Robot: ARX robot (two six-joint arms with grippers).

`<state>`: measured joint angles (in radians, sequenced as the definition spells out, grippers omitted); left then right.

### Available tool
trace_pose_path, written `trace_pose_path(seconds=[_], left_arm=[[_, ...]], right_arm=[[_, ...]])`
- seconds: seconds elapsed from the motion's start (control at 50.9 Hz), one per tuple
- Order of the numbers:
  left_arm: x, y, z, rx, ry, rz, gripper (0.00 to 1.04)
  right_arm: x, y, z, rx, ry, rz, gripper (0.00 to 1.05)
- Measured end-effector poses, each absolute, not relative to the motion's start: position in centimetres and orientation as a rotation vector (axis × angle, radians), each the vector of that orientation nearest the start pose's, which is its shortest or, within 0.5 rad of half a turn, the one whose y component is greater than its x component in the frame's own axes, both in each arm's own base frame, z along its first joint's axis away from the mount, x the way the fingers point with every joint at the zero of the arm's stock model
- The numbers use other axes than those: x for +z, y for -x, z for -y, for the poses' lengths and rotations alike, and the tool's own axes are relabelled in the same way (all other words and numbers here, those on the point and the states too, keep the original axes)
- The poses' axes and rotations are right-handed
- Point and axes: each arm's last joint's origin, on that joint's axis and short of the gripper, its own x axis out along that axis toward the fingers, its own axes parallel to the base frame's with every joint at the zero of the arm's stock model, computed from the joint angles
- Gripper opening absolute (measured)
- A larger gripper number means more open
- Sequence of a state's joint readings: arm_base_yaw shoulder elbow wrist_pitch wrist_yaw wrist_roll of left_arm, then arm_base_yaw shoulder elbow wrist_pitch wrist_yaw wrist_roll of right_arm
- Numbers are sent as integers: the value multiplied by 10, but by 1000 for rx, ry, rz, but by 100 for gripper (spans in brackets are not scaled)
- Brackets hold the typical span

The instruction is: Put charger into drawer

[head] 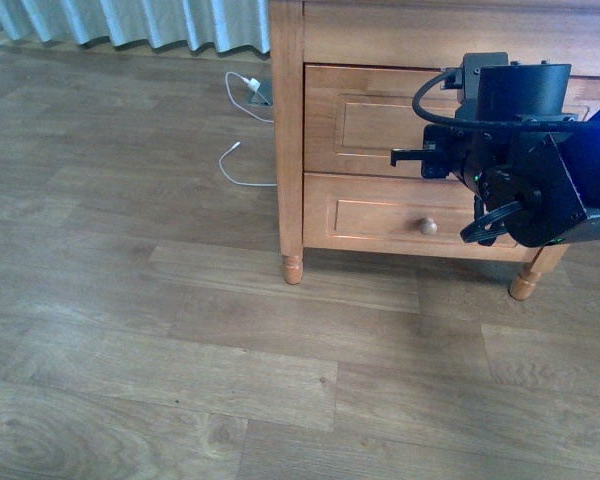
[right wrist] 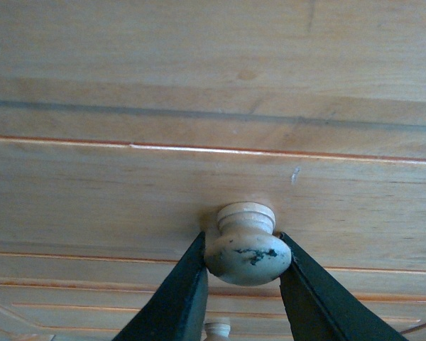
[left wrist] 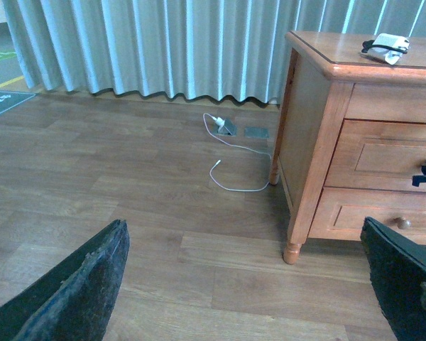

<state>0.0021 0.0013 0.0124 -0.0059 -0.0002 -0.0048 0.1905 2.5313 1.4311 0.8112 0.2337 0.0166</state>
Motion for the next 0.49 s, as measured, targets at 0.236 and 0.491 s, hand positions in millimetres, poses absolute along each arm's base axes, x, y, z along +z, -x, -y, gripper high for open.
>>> trace_pose_path(seconds=[0.236,0.491], left_arm=[[167,-97,0,2,4,5,99],[167,-97,0,2,4,6,99]], right_arm=[[37,-485,-90,-22,34,-282,65],[38,-486,-92,-32,25,-277,82]])
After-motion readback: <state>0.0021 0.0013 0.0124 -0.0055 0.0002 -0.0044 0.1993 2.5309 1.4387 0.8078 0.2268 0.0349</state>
